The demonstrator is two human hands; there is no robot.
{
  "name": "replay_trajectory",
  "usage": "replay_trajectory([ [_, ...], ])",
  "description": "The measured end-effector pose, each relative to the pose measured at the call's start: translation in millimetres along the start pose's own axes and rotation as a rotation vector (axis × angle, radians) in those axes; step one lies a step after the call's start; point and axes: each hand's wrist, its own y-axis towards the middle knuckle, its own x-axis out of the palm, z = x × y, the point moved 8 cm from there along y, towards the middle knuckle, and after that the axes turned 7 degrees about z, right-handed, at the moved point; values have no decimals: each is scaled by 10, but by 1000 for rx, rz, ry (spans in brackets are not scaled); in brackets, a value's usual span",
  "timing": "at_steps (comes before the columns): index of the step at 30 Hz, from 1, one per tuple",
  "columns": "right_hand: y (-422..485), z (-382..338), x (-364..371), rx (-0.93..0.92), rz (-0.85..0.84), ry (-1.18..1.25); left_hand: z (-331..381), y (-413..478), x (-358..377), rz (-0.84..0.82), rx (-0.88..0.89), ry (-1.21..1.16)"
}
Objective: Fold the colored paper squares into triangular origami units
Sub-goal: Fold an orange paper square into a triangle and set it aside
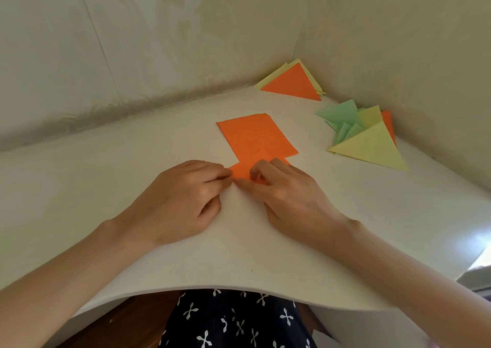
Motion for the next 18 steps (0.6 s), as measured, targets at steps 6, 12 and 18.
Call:
replay_trajectory([
  [6,-110,84,-113,5,62,-55,12,49,-1,27,-1,27],
  [12,-365,237,-253,53,121,-79,-13,130,60,52,-88,100],
  [18,-489,358,-307,162,115,-141,36,97,20,59,-118,94],
])
